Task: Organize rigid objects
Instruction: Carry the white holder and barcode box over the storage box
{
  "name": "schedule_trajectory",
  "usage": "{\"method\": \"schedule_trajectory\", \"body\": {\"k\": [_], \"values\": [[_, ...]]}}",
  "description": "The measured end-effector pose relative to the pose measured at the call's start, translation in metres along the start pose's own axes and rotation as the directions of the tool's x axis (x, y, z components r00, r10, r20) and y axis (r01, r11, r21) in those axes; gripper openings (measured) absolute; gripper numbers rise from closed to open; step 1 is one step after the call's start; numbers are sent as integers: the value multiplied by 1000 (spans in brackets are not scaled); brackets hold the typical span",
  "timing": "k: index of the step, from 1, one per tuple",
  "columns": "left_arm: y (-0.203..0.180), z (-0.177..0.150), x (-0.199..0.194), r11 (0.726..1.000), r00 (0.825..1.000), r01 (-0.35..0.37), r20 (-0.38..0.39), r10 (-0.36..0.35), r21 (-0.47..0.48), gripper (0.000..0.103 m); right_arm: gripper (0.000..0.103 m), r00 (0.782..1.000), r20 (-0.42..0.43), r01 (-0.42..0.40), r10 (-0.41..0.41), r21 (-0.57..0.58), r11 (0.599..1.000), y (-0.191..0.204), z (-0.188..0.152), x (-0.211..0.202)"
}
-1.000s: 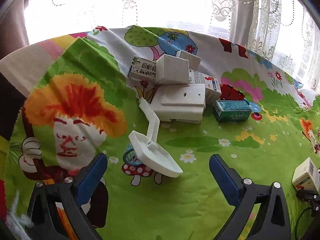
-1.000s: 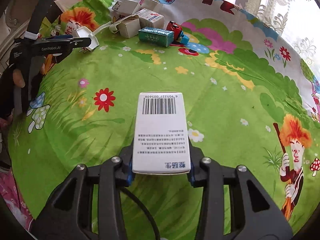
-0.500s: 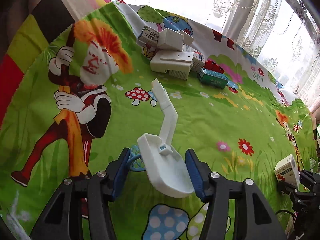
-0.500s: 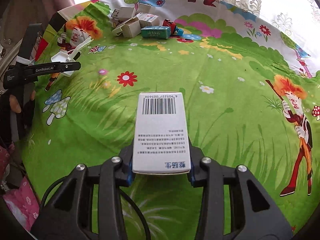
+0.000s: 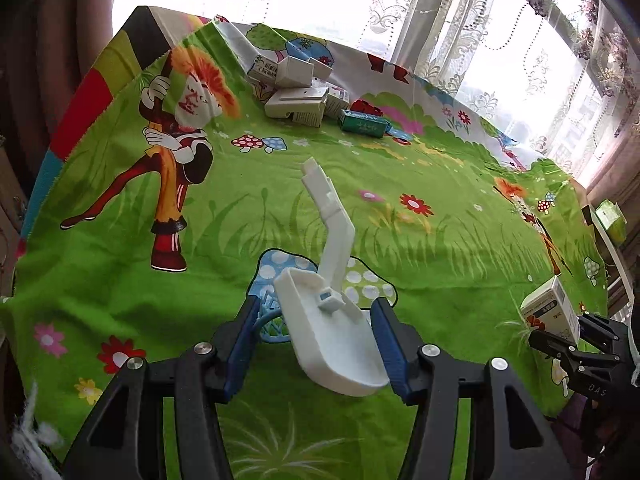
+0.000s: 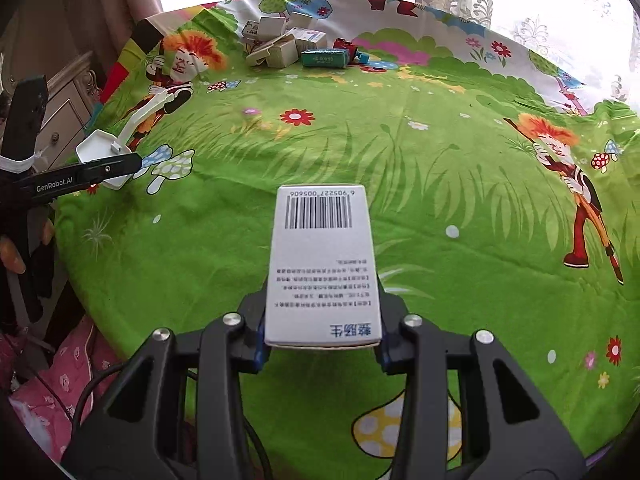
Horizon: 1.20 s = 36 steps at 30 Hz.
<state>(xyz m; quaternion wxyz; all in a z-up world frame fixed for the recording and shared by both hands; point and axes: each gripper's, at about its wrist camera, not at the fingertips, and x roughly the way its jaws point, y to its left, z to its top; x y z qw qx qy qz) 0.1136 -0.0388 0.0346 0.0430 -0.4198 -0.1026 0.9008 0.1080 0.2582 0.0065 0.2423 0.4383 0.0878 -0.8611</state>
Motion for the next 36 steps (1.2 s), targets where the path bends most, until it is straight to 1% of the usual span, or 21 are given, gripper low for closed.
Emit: {"method": "schedule_trajectory", "body": {"k": [4, 12, 20, 29, 32, 36], "values": [[-14, -9, -13, 999, 999, 29, 16, -29, 28, 57, 44, 1000, 25, 12, -12, 15, 1000, 5, -11, -18], [-39, -25, -40, 994, 997, 60, 41, -64, 93, 57, 44, 996, 69, 49, -49, -3, 999, 18, -32, -53], [-71, -39, -54, 981, 995, 81, 38, -89, 175, 57, 44, 991, 115, 68, -71, 30, 997, 9, -50, -87], [-122, -56, -65, 952, 990, 136, 1, -141, 275, 57, 44, 983, 146, 104, -115, 83, 991, -13, -75, -122], [-143, -61, -69, 935, 988, 150, -8, -156, 323, 57, 44, 979, 152, 120, -135, 106, 987, -22, -86, -134], [-170, -67, -73, 909, 981, 188, -33, -190, 373, 57, 44, 974, 158, 140, -161, 133, 981, -34, -100, -148]]}}
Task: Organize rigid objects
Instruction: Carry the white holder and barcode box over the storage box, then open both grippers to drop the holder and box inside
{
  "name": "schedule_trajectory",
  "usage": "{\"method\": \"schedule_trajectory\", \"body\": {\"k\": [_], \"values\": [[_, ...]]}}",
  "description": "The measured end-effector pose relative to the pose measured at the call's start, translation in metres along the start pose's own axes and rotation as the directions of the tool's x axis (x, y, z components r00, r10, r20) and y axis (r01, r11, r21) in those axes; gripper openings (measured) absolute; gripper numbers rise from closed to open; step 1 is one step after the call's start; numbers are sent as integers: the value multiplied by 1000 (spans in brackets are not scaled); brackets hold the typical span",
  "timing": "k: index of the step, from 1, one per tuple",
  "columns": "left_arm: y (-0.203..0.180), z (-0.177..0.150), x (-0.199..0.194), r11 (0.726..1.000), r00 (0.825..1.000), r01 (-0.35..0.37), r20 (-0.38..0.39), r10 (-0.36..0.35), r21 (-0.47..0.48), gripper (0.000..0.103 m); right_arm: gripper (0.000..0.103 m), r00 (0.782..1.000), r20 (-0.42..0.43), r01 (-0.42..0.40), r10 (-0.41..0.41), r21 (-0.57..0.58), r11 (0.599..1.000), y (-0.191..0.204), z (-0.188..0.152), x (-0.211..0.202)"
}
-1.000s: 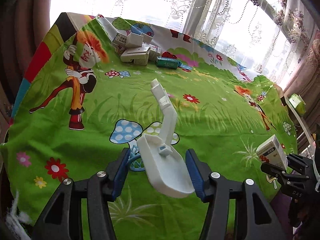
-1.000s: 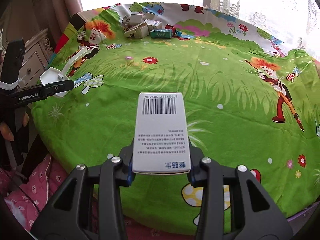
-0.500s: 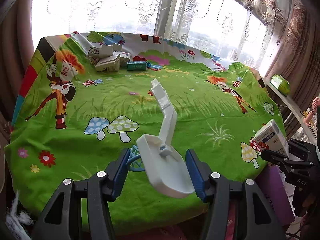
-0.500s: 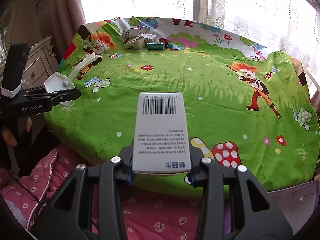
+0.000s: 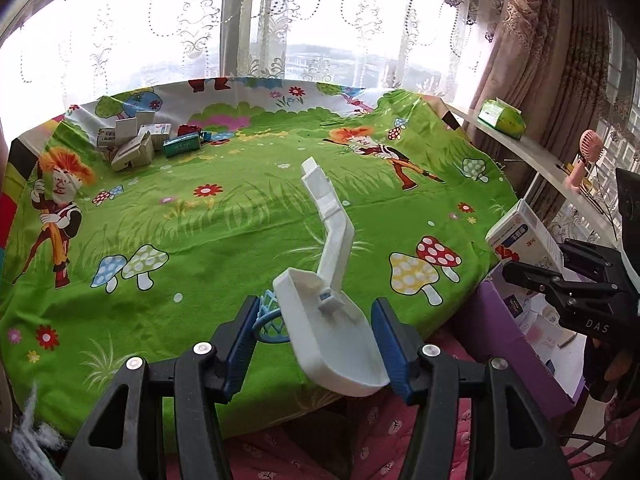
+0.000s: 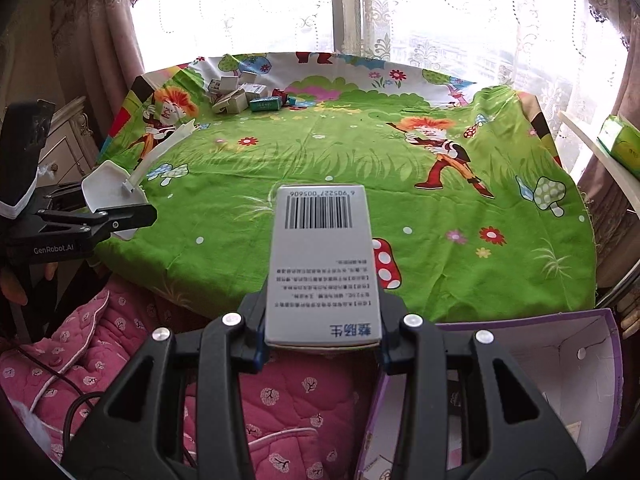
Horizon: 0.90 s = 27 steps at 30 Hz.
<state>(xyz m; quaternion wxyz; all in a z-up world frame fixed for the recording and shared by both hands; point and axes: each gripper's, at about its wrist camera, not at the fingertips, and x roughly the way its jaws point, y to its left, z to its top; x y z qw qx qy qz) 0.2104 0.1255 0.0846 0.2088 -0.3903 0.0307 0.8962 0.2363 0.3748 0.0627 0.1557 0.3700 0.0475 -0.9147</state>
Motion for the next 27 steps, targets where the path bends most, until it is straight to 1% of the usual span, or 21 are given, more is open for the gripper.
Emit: {"method": "schedule_trajectory", "body": {"k": [4, 8, 14, 17, 20, 24, 27], "values": [[-27, 3, 2, 998, 999, 35, -13, -34, 60, 57, 44, 1000, 10, 28, -28, 23, 999, -15, -10, -14], [-52, 2, 7, 992, 996, 78, -43, -74, 99, 57, 44, 998, 13, 55, -56, 53, 997, -32, -21, -24], [-97, 4, 15, 971, 989, 135, -92, -119, 198, 57, 44, 995, 4, 95, -96, 112, 989, -58, -41, -35], [-122, 5, 21, 953, 984, 163, -117, -137, 254, 57, 44, 993, -1, 120, -121, 151, 981, -74, -53, -42], [-148, 6, 26, 930, 977, 195, -144, -157, 311, 57, 44, 988, -11, 155, -156, 179, 971, -90, -65, -48], [-184, 7, 33, 892, 967, 240, -175, -185, 382, 57, 44, 977, -22, 210, -210, 222, 952, -113, -77, -61], [-209, 6, 39, 863, 956, 279, -203, -210, 422, 57, 44, 964, -31, 262, -262, 246, 933, -130, -85, -73]]}}
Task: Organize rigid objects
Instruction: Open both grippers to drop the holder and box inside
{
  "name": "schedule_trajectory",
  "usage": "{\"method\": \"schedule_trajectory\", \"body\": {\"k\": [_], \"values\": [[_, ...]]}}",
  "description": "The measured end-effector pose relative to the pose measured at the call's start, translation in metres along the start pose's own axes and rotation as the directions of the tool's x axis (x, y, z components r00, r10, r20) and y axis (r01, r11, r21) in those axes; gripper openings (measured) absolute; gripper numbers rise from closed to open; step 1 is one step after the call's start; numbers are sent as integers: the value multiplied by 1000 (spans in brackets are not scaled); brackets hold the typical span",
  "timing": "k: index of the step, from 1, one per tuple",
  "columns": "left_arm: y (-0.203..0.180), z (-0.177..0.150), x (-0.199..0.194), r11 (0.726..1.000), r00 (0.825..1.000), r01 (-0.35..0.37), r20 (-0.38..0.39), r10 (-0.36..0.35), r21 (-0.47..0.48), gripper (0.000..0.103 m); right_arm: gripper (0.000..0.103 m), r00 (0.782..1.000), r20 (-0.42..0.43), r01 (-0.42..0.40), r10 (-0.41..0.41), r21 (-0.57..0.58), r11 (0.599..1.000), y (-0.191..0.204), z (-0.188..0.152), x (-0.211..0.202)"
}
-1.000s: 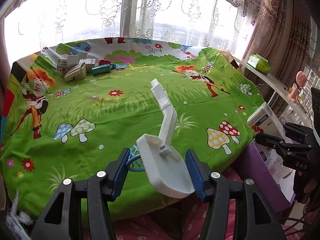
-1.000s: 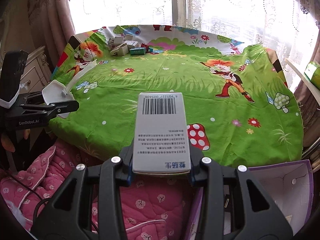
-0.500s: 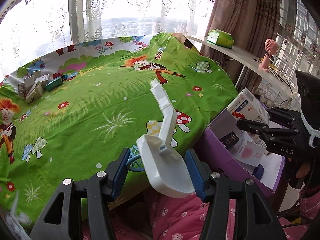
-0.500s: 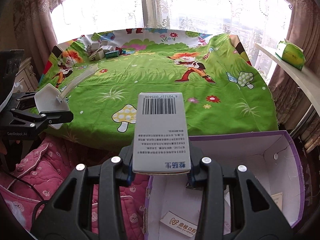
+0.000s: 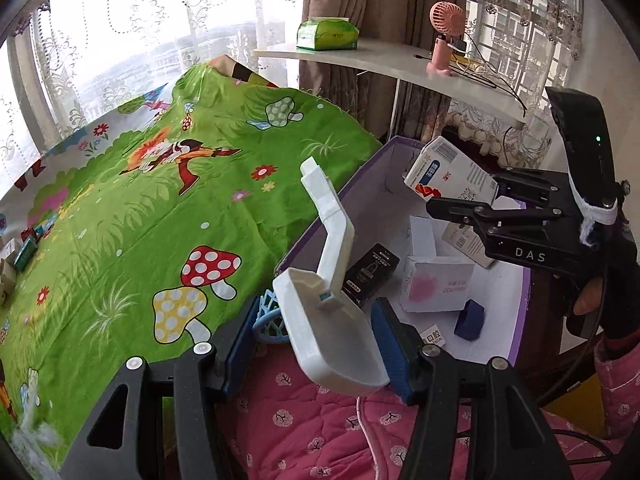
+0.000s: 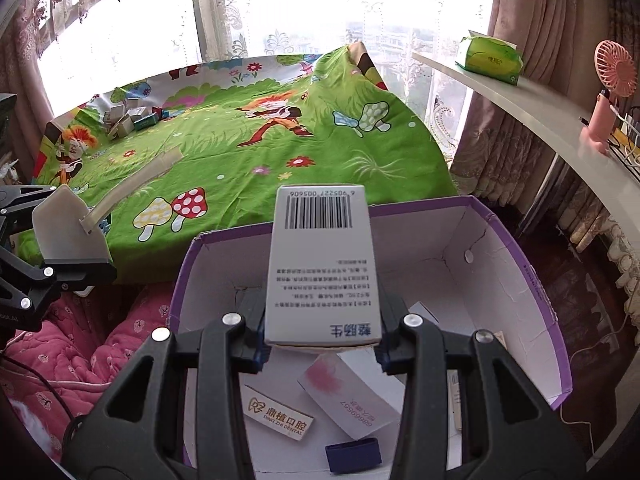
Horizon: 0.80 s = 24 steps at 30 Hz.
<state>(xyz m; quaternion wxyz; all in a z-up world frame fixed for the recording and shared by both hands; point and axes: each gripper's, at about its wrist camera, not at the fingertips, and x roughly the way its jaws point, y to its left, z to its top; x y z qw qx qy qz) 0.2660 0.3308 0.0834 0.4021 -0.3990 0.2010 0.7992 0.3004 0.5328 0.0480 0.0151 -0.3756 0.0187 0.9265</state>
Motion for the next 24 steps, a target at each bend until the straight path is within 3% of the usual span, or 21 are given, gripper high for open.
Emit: {"method": "schedule_trajectory", "body": {"k": [7, 13, 14, 15, 16, 18, 21, 24], "values": [[-43, 15, 26, 993, 997, 67, -40, -63, 100, 57, 44, 995, -21, 103, -102, 57, 993, -43, -8, -9], [-65, 18, 35, 979, 989, 146, -9, -146, 145, 60, 44, 982, -41, 188, -185, 77, 979, -64, -9, -14], [-65, 16, 35, 973, 984, 177, -5, -178, 146, 68, 44, 977, -43, 213, -210, 83, 973, -67, -8, -14], [-63, 15, 36, 972, 981, 191, -2, -192, 140, 78, 51, 968, -50, 251, -247, 96, 963, -70, -7, -14], [-58, 13, 35, 975, 982, 185, 13, -188, 126, 80, 68, 958, -59, 287, -282, 117, 951, -74, -6, -13], [-40, 10, 31, 983, 984, 164, 51, -169, 87, 83, 80, 957, -65, 290, -283, 160, 944, -76, 0, -12], [11, 2, 29, 997, 993, 83, 88, -83, -1, 84, 80, 970, -55, 240, -235, 135, 961, -58, 17, -4], [82, -16, 28, 991, 994, -58, 89, 69, -125, 84, 80, 983, -55, 175, -174, 26, 984, -13, 39, 18]]}}
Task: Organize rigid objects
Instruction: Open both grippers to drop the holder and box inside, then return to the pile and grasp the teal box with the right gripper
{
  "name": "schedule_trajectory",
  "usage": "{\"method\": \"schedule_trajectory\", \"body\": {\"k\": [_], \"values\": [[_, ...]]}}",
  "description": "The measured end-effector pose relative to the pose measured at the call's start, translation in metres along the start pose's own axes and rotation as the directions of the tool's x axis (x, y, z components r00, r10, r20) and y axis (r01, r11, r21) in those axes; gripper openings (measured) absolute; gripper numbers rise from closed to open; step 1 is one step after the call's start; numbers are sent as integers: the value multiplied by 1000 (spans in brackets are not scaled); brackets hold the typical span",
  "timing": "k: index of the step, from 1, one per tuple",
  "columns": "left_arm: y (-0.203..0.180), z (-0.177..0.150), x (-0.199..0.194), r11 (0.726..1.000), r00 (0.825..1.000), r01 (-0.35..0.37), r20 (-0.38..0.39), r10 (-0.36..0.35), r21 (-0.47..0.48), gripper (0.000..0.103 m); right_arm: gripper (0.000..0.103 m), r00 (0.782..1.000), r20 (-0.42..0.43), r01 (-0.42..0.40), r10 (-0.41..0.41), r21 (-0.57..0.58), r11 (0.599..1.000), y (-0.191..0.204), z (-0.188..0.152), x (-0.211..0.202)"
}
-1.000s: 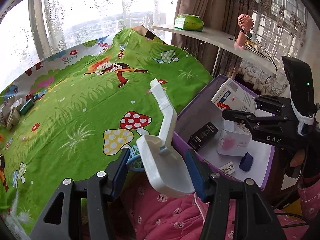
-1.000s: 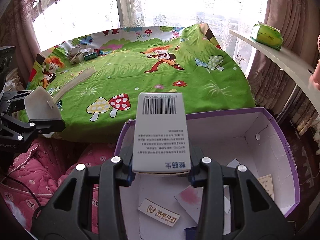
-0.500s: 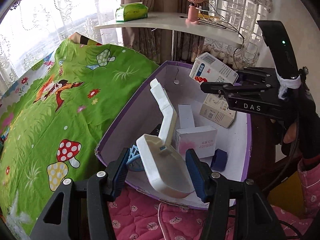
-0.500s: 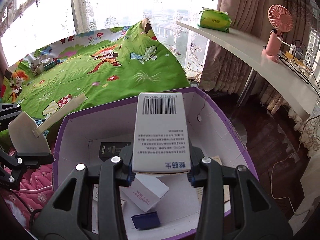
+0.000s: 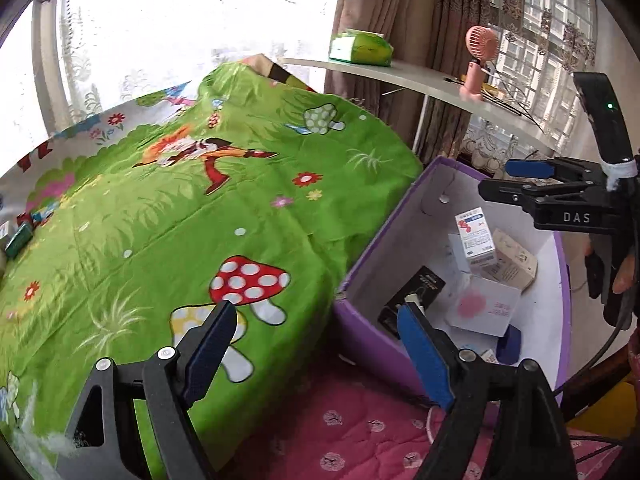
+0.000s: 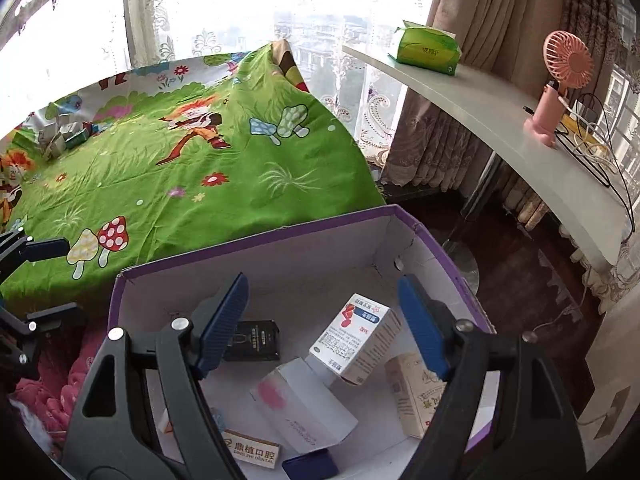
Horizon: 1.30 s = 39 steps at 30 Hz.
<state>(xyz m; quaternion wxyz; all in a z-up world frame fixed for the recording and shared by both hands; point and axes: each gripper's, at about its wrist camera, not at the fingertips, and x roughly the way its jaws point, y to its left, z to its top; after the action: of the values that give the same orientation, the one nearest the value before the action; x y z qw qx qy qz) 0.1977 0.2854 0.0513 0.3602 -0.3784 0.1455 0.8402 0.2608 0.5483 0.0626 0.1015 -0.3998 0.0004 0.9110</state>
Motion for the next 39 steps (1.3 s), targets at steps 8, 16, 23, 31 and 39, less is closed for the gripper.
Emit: {"method": "schedule_trajectory", "body": {"k": [8, 16, 23, 31, 39], "values": [[205, -53, -41, 864, 913, -399, -41, 407, -306, 84, 82, 973, -60, -228, 221, -339, 913, 191, 45, 54], [348, -104, -62, 632, 783, -607, -226, 580, -481, 84, 82, 913, -162, -404, 375, -496, 769, 347, 87, 119], [375, -127, -65, 541, 795, -583, -287, 534, -606, 91, 85, 865, -245, -500, 438, -481, 720, 410, 131, 176], [376, -124, -59, 546, 804, -575, -297, 516, -610, 103, 94, 801, -285, -582, 527, -578, 572, 489, 192, 233], [376, -124, -59, 546, 805, -574, -296, 515, -611, 103, 99, 748, -328, -630, 577, -624, 462, 548, 255, 293]]}}
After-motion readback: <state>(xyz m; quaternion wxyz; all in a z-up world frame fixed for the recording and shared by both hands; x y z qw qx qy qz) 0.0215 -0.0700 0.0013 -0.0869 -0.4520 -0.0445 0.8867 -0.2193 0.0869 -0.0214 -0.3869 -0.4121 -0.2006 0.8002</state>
